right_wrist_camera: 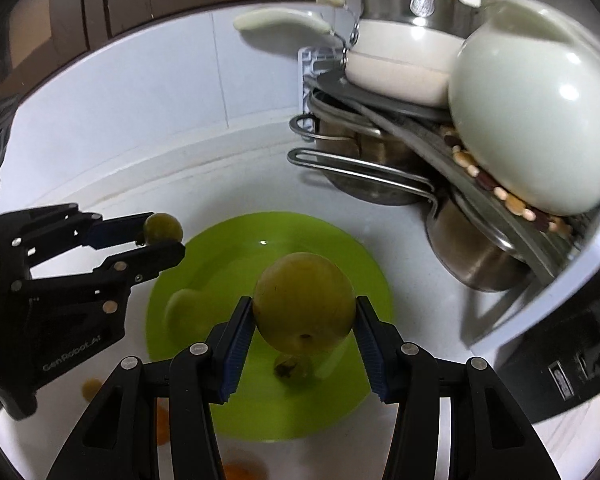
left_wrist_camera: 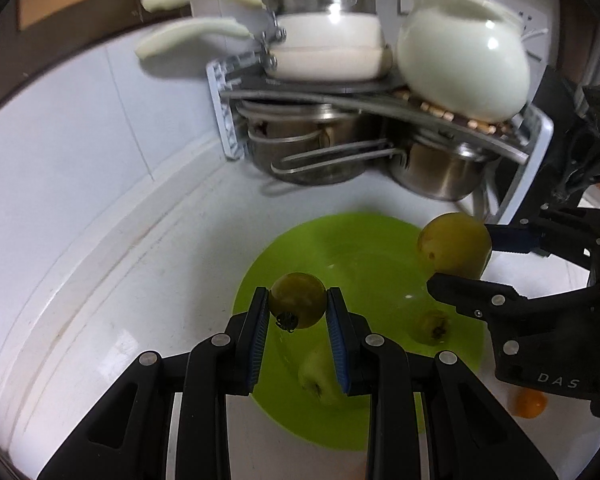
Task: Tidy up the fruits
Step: 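Carry the lime and pear over the green plate and lower them, then open both grippers to release the fruits onto the plate and withdraw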
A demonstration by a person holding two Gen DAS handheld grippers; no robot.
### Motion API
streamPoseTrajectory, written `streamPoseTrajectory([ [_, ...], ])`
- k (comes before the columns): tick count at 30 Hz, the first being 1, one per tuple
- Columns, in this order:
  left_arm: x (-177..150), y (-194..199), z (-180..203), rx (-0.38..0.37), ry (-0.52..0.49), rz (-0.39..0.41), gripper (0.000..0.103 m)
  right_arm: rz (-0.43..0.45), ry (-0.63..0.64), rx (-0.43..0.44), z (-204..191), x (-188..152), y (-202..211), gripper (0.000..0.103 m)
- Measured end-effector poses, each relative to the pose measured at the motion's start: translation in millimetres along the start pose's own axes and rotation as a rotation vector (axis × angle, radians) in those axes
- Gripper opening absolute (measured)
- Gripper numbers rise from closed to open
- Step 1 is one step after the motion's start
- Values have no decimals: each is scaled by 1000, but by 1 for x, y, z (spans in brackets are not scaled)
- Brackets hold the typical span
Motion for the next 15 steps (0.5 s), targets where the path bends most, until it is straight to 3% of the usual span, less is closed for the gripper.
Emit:
streamPoseTrajectory([
  [9,-8,-44,0,-46,5,-123,29,-77,-19,38,10,-6,-37,51],
  [15,-8,-56,-1,-37,6,-146,29,-99,-25,42,12,-8,-48,51],
])
Point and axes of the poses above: each gripper's, at about its wrist camera, not at the fingertips, and y roughly against the way its jaws point, z to its right, x to its top, the point moved 7 cm from there along -y, roughly the way its jaws point, and after that the axes turned 9 degrees about y, right-handed, at the moved point
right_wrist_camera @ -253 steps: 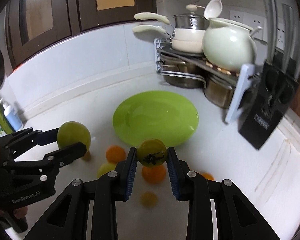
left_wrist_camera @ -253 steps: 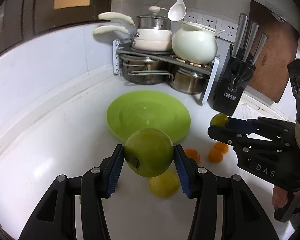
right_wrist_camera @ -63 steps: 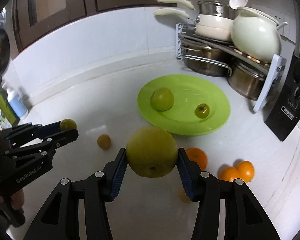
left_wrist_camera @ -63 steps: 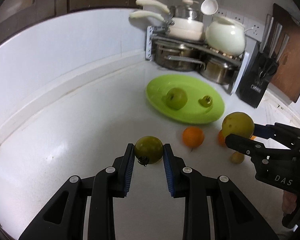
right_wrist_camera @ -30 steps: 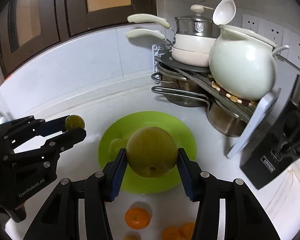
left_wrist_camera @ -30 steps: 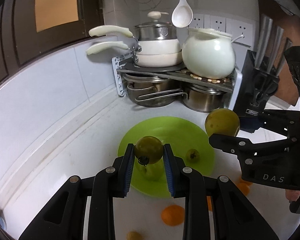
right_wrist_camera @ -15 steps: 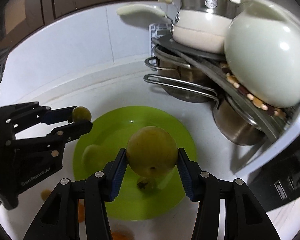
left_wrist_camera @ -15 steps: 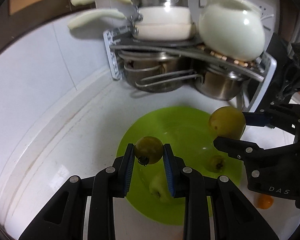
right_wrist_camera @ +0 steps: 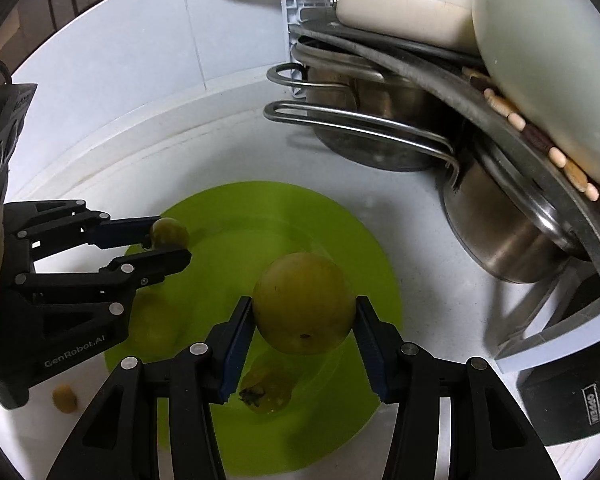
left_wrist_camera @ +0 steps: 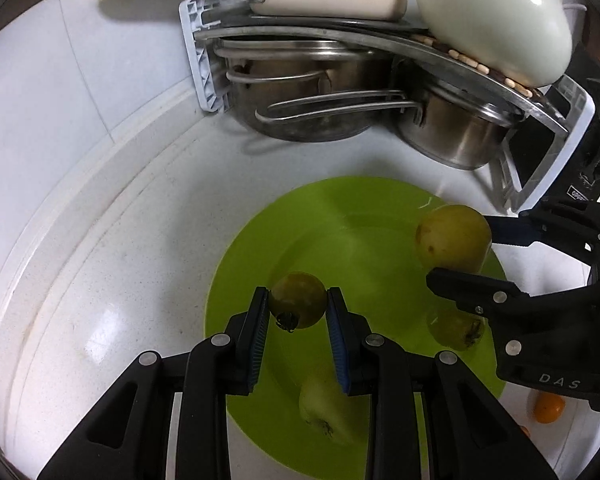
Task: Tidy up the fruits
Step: 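Open both grippers to release the fruits onto the plate and withdraw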
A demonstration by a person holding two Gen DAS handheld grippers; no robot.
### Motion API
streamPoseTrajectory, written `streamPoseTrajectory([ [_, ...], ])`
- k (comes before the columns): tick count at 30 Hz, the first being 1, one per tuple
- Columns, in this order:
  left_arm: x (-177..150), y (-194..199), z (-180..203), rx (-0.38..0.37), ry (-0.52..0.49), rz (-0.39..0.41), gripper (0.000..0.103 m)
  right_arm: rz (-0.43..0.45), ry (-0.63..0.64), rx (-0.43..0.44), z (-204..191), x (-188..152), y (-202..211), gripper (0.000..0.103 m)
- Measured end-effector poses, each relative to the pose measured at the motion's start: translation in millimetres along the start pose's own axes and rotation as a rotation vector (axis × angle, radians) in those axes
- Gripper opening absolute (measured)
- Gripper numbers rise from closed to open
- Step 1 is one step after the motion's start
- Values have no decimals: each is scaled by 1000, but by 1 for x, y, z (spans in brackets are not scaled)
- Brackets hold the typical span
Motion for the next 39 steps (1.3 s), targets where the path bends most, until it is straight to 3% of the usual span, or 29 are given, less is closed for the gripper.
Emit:
streamPoseTrajectory([
  [8,2,0,1,1,-7,3,30,-13,-3,15,0,0,-4,51],
  [19,2,18,-7,18,40,43,46,23,13,-17,-5,0,5,52],
  [39,-12,127,-5,19,66,227,55,205,23,-43,-28,0,101,52],
])
Point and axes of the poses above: each gripper's, at about its wrist camera, not at the fingertips, and y roughly against the way its jaws point, z to its right, x to its top, the point moved 7 cm from there along -y, roughly the way its jaws point, and after that the axes turned 9 degrees about y, right-handed, at the moved point
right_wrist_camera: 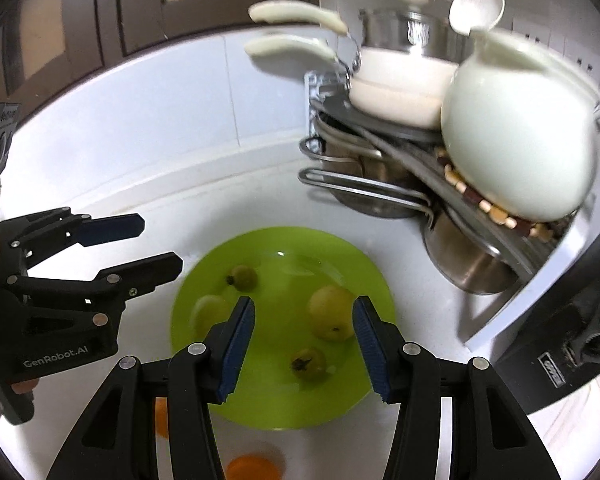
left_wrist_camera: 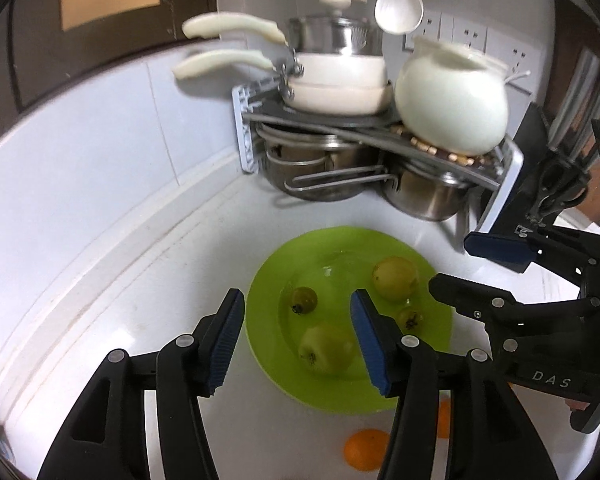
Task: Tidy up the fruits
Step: 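Open both grippers to release the fruits onto the plate and withdraw, then grasp the brown round fruit with the left gripper while the right grasps an orange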
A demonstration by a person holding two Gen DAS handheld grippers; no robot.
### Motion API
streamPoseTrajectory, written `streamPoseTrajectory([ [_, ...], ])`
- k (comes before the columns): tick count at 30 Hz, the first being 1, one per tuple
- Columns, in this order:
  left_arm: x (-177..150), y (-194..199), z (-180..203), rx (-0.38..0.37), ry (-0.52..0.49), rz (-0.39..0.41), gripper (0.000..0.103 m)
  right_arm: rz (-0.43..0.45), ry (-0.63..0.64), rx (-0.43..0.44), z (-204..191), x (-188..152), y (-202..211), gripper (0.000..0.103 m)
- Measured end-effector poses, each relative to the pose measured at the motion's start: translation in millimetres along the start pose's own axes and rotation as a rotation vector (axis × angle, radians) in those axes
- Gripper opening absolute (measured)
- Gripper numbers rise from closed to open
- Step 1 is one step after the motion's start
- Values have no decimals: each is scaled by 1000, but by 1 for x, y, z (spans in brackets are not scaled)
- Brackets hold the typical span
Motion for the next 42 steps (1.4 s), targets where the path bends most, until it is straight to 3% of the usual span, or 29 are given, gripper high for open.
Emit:
streamPoseTrajectory([
  [10,-10,63,-6,6,10,86,59,86,16,8,-30,3,44,52],
  [13,-15,76,-10,16,11,105,60,109,15,8,-41,2,56,59],
  [20,-34,100,-21,35,19,124,64,127,26,18,-66,-8,69,59],
  [30,-75,106,-36,51,3,98,65,115,23,19,-90,-30,70,61],
  [42,-124,87,-47,27,-13,34,65,9,32,33,-110,-63,44,61],
])
Point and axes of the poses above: each gripper's, at about its wrist camera, not at the fingertips, and y roughly against the way its jaws point, z to its right, x to its top, the point moved 7 cm from there along -y, roughly the way its jaws point, and after that the axes turned 9 degrees about y, right-handed, at the moved point
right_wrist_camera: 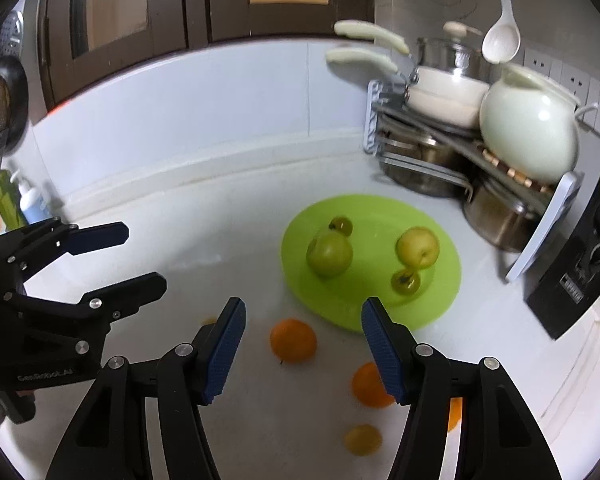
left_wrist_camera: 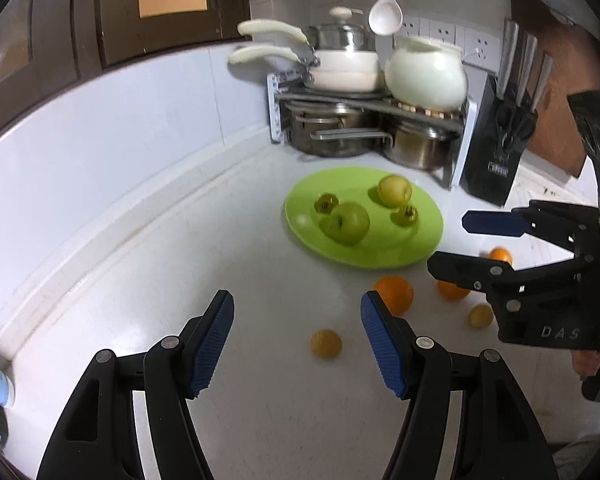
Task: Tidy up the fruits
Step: 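Grasp the brown round fruit with the left gripper while the right grasps an orange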
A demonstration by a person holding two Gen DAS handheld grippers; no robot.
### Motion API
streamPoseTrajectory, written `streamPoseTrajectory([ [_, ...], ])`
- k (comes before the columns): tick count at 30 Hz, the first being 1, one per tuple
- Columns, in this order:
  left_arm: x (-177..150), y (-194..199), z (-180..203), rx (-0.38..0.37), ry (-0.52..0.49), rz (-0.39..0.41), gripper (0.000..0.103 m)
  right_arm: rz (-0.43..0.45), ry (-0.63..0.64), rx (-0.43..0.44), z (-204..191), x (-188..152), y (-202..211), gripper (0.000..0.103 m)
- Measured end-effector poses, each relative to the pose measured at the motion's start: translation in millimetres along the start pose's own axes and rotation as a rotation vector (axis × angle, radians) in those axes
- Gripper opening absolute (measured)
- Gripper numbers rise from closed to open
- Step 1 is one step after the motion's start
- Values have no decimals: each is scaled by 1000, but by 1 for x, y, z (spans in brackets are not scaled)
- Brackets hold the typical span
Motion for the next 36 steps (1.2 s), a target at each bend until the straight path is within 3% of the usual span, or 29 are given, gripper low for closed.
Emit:
streamPoseTrajectory([
  [8,-30,-28,-3,-28,-24,-76,65,-95,-3,28,-7,-24,-29,61],
  [19,-43,-63,3,-78,-41,-149,63,-187,-32,60,-5,-44,-61,61],
  [27,-42,-77,7,-101,-22,-169,52,-205,-51,66,-3,-50,-69,61],
  [36,-42,-83,10,-117,-13,-181,30,-207,-63,91,-4,-47,-76,56],
])
Point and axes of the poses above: each gripper's, at about its wrist camera, not at the fingertips, and y roughly against the way its jaws point, z to its right, x to its top, the point moved 7 cm from there along -y, roughly the way its jaws point, and after that the axes turned 9 degrees about y, right-handed, at the moved point
